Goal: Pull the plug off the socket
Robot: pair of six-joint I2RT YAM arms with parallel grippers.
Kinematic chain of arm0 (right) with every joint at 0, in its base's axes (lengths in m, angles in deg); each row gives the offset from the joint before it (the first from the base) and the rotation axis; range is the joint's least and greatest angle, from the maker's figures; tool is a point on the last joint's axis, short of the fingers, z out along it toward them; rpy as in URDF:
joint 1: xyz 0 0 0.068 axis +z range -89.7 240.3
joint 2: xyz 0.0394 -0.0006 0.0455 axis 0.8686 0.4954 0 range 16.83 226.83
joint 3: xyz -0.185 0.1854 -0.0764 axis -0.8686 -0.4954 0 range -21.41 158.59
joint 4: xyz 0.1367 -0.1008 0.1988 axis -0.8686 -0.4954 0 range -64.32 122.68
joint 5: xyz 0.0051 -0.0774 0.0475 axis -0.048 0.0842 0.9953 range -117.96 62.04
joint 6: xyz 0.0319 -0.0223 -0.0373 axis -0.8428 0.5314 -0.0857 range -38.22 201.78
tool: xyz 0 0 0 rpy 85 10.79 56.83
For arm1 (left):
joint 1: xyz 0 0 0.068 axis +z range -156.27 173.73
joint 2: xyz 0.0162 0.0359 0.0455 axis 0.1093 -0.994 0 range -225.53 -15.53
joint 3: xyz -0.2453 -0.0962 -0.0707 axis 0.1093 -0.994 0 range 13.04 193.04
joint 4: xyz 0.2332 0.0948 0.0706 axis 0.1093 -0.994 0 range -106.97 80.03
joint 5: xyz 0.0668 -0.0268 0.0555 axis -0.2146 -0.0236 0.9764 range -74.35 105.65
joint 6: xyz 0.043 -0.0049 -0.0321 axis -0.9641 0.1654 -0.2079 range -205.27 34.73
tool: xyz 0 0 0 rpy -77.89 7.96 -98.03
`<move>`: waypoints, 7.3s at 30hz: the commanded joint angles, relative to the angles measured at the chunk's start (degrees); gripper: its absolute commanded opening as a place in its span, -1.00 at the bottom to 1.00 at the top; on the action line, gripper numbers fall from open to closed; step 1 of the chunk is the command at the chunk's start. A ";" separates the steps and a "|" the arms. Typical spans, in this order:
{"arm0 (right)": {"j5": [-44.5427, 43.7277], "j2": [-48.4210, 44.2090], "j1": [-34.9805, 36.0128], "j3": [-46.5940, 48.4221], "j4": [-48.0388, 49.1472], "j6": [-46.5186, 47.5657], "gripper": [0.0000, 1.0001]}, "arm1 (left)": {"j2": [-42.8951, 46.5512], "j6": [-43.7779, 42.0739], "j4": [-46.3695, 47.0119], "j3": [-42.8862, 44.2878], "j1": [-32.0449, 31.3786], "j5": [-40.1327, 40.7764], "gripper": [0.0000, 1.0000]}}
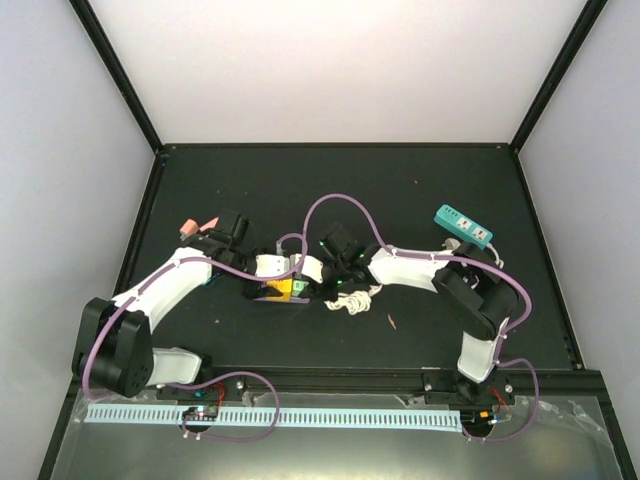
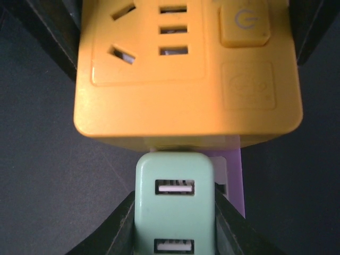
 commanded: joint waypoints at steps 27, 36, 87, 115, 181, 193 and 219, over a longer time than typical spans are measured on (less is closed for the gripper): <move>0.07 -8.08 -0.58 -1.98 -8.77 -3.98 -0.98 | -0.79 -3.13 1.71 -4.61 -1.36 2.56 -0.62; 2.92 -14.90 -2.41 -4.23 -10.52 -3.54 -0.98 | -0.63 -2.31 2.10 -5.13 -1.36 3.77 -0.62; 18.07 -14.45 -21.67 11.59 -1.18 -46.54 -0.93 | 18.90 40.48 19.11 6.06 -1.84 2.72 0.97; 23.97 -15.38 -14.89 4.13 16.00 -63.90 -0.83 | 7.86 28.19 22.85 13.76 -14.07 16.98 0.17; -15.98 -33.83 -17.25 -4.41 -1.44 -20.72 1.00 | -18.30 24.77 1.46 15.87 44.67 21.53 -0.50; -6.71 -30.14 -18.10 -2.37 -6.09 -20.53 1.00 | -24.12 23.08 3.27 16.07 45.99 24.65 -0.33; 12.71 -25.60 -17.88 -6.91 -0.10 -20.52 1.00 | -5.97 12.52 -6.27 18.46 45.71 12.85 0.97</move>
